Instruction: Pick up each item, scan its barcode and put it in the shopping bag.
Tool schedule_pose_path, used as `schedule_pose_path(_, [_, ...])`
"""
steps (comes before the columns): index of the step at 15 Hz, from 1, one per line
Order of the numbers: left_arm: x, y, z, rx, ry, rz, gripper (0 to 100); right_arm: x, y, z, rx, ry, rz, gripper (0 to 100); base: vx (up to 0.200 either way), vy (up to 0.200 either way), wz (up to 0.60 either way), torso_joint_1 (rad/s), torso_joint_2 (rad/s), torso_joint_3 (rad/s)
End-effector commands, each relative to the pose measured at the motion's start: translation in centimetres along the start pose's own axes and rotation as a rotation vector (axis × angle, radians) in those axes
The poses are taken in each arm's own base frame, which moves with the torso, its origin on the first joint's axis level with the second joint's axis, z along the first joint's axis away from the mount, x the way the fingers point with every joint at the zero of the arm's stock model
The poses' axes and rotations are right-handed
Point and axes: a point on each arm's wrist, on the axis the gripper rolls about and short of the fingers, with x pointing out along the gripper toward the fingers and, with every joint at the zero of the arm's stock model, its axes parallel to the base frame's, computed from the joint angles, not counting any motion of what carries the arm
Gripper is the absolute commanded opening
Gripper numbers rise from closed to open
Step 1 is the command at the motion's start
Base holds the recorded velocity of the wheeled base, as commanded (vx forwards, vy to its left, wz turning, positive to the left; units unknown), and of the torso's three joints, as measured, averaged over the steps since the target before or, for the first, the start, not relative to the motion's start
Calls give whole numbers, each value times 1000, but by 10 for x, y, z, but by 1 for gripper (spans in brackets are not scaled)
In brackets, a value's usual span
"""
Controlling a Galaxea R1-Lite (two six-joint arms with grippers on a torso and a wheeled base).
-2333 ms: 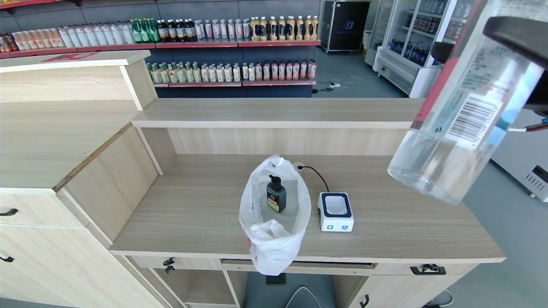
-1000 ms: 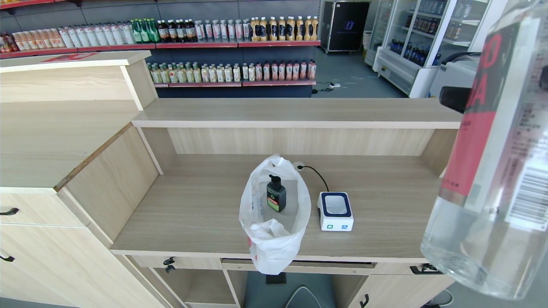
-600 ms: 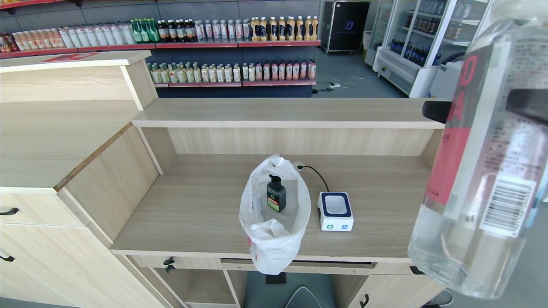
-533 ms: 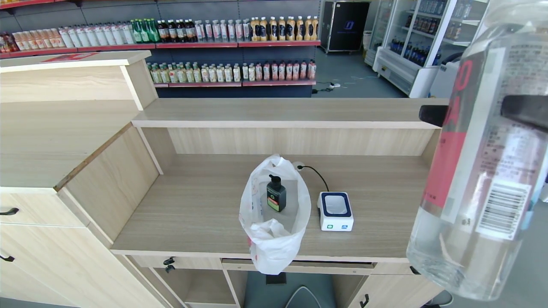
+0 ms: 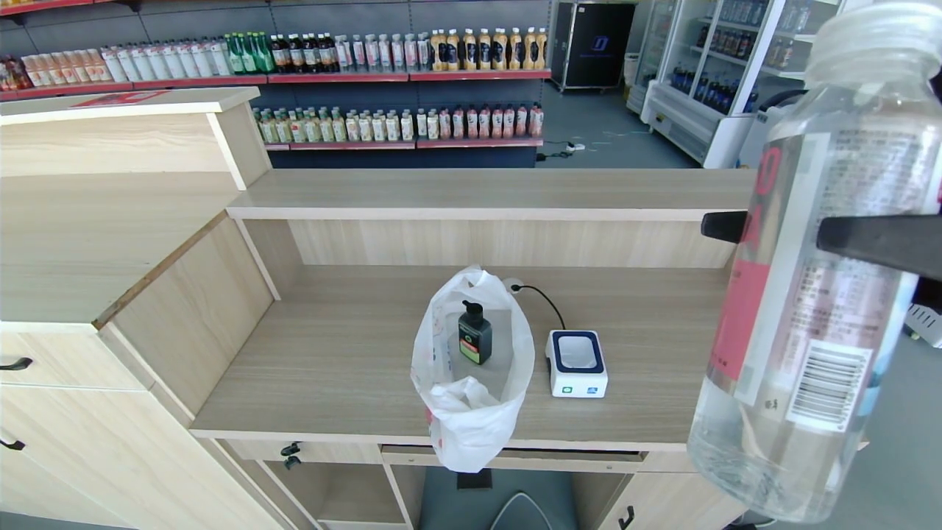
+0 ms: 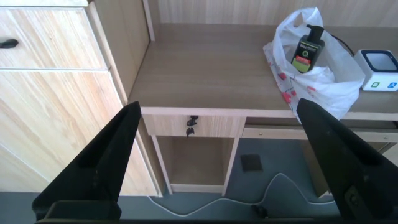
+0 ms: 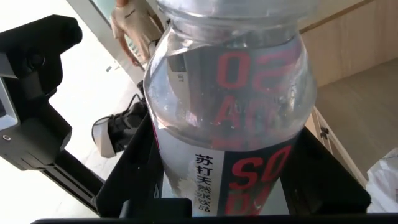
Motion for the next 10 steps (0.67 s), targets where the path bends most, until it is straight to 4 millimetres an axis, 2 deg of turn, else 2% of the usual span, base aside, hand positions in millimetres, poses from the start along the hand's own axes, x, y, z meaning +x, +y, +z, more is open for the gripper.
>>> schedule_pose_path(1, [0,0,0,0,0,0,100,-6,-3,3,-12,-12,-31,0,0,0,0,0,0,0])
schedule_pose_path(3, [0,0,0,0,0,0,100,-36,-19,9,-46,-59,-212,0,0,0,0,0,0,0])
schedule_pose_path(6, [0,0,0,0,0,0,100,-80,-42,2,-92,-99,-527,0,0,0,0,0,0,0])
schedule_pose_path(8, [0,0,0,0,0,0,100,-106,-69,-15,-203,-48,-806,0,0,0,0,0,0,0])
schedule_pose_path(10, [0,0,0,0,0,0,100,-125,-85,-37,-258,55,-992,0,0,0,0,0,0,0])
